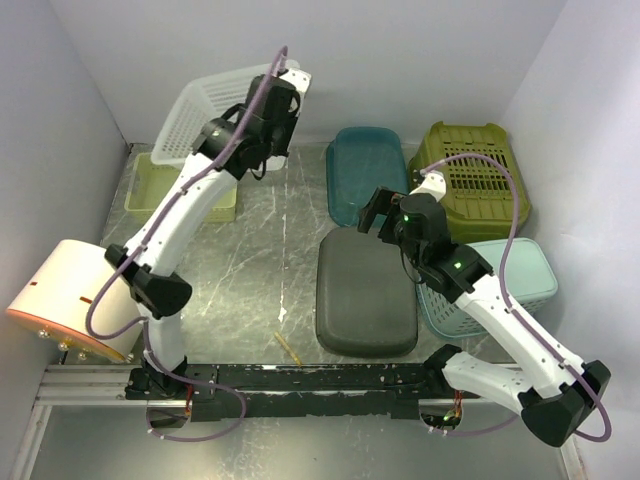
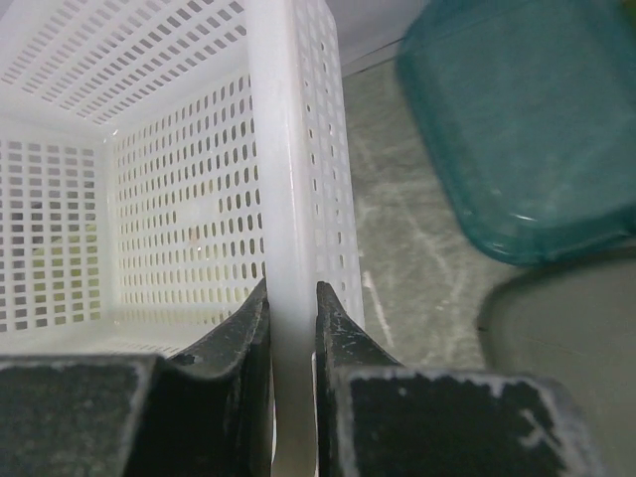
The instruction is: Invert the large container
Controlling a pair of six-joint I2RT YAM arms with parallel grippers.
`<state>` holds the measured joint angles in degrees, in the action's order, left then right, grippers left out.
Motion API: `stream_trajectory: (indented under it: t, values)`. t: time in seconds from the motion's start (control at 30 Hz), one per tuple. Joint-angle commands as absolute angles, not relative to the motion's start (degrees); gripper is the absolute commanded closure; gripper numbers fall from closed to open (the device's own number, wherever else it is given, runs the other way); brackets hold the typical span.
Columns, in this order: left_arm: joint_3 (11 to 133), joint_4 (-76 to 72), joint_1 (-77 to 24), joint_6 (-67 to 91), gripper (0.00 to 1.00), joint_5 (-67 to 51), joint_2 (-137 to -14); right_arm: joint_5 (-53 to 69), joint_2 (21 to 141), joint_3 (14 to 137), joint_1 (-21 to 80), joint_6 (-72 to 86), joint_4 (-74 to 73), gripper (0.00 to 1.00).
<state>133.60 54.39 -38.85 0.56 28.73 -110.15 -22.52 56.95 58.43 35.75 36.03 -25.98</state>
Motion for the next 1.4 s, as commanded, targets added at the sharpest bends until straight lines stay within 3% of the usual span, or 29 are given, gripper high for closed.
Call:
stream_trajectory:
  t: [0.0,0.27,0.4,0.73,1.1,1.23,1.37]
  values:
    - [134.67,52.93,-38.23,2.82,0.93,14.84,-102.23,-26.50,54.19,57.80,35.65,36.19,-25.10,0.00]
    - [133.20,51.12,-33.15,12.48,0.93,-10.63,-99.97,-31.44,50.72,57.70,35.61,33.76,-25.12,0.00]
    - [125.92,45.65,-24.63,18.47,0.93,-25.03,-97.42,-31.09,51.49,58.51,35.66,32.79,-25.26,0.00]
    - [114.49,27.96,-15.63,35.95,0.93,-49.71,-95.12,-29.24,53.87,59.47,35.60,32.23,-23.96,0.00]
    - [103.20,11.07,-8.77,58.58,0.93,-55.17,-93.81,-27.88,54.55,59.77,35.66,32.20,-23.95,0.00]
    - [103.79,13.58,-6.63,60.09,0.93,-57.88,-96.19,-26.64,55.39,59.66,35.60,32.04,-23.27,0.00]
    - [97.29,0.85,-3.93,70.73,0.93,-64.65,-96.95,-25.40,56.71,59.83,35.66,31.90,-22.70,0.00]
